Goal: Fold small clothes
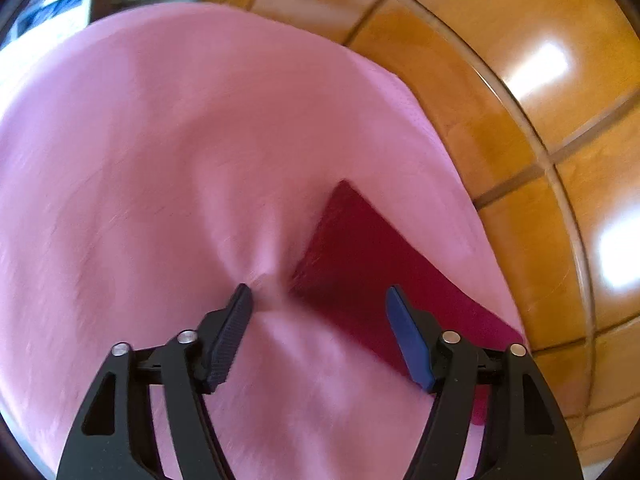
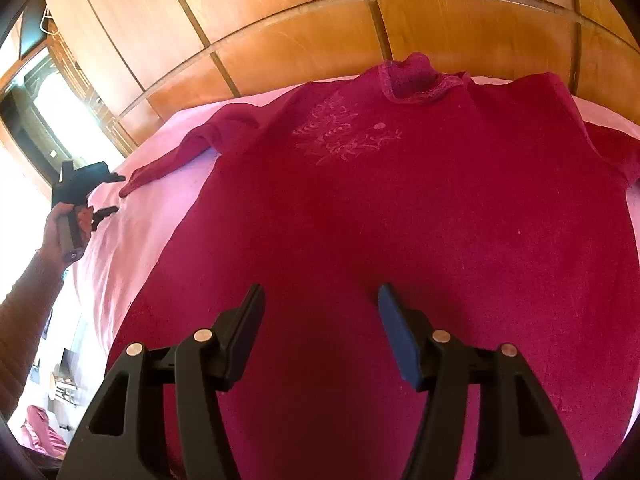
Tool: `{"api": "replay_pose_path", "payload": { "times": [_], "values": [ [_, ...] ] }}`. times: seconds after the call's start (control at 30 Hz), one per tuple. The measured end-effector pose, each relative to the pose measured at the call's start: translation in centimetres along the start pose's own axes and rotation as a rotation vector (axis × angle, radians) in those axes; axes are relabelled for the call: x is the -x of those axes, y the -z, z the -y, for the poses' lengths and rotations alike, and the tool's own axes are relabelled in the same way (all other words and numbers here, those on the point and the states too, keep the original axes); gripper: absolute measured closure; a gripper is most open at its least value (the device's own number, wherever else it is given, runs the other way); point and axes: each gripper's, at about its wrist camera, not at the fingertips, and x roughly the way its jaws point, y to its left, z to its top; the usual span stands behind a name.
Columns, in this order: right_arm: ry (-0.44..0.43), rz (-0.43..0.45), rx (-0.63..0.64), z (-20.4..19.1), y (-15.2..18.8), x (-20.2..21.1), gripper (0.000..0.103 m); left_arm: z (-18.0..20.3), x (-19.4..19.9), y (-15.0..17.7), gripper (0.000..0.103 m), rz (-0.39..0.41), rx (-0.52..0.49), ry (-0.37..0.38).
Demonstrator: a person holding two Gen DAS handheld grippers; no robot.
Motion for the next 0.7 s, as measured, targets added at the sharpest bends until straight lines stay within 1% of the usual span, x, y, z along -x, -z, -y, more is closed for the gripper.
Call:
{"api": "replay_pose_path", "payload": {
  "times": [0.03,0.07,0.1,0.13,0.2,0.3,0.33,0.4,0.43,0.5,0.53,0.57,0.6,0.67,0.7],
  "values": [
    [0.002,-0.005,0.000,0.0,0.0,0.0,0.041,0.6,-0.8,-0.4,0.069,-0.015,-0.045,0.014],
    [0.005,-0.007,0.004,-0.1,0.1,0.2,0.041,1.4,-1.4,-0.6,0.092,-0.034,-0.104,0.003],
    [0.007,-0.008,0.010,-0.3,0.0,0.0,0.041,2.0,-1.6,-0.7,0.095,-0.031,-0.135,-0.005],
    [0.006,-0.009,0.020,-0.6,-0.1,-0.2,0.041,2.8,-1.6,-1.0,0.096,-0.012,-0.152,-0.011],
    [-0.003,-0.014,0.042,-1.2,-0.1,-0.4,0.041,3.7,-0.1,-1.8,0.097,0.065,-0.201,-0.023],
    [-0.003,-0.029,0.109,-2.7,0.5,-1.4,0.040,4.0,2.2,-3.1,0.097,0.168,-0.220,-0.060],
    [0.007,-0.028,0.129,-3.2,0.7,-1.6,0.036,4.1,3.0,-3.8,0.097,0.210,-0.226,-0.081],
    [0.040,-0.017,0.183,-4.2,1.4,-2.4,0.031,4.3,3.4,-4.3,0.097,0.246,-0.239,-0.125],
    [0.057,-0.011,0.207,-4.5,1.7,-2.6,0.028,4.3,3.2,-4.3,0.097,0.252,-0.251,-0.168],
    [0.097,0.009,0.269,-5.3,2.4,-3.0,0.024,4.4,1.4,-4.0,0.097,0.218,-0.273,-0.225],
    [0.102,0.013,0.273,-5.3,2.5,-3.0,0.023,4.4,0.4,-3.7,0.096,0.194,-0.295,-0.264],
    [0.102,0.014,0.272,-5.2,2.5,-3.0,0.023,4.3,-0.8,-3.0,0.095,0.157,-0.314,-0.314],
    [0.092,0.012,0.264,-5.0,2.5,-2.9,0.023,4.1,-1.5,-2.3,0.095,0.135,-0.320,-0.344],
    [0.076,0.013,0.250,-4.6,2.4,-2.7,0.023,4.0,-1.7,-1.0,0.094,0.121,-0.312,-0.396],
    [0.073,0.014,0.247,-4.5,2.3,-2.6,0.023,4.1,-1.3,-0.5,0.085,0.128,-0.302,-0.402]
  ]
}}
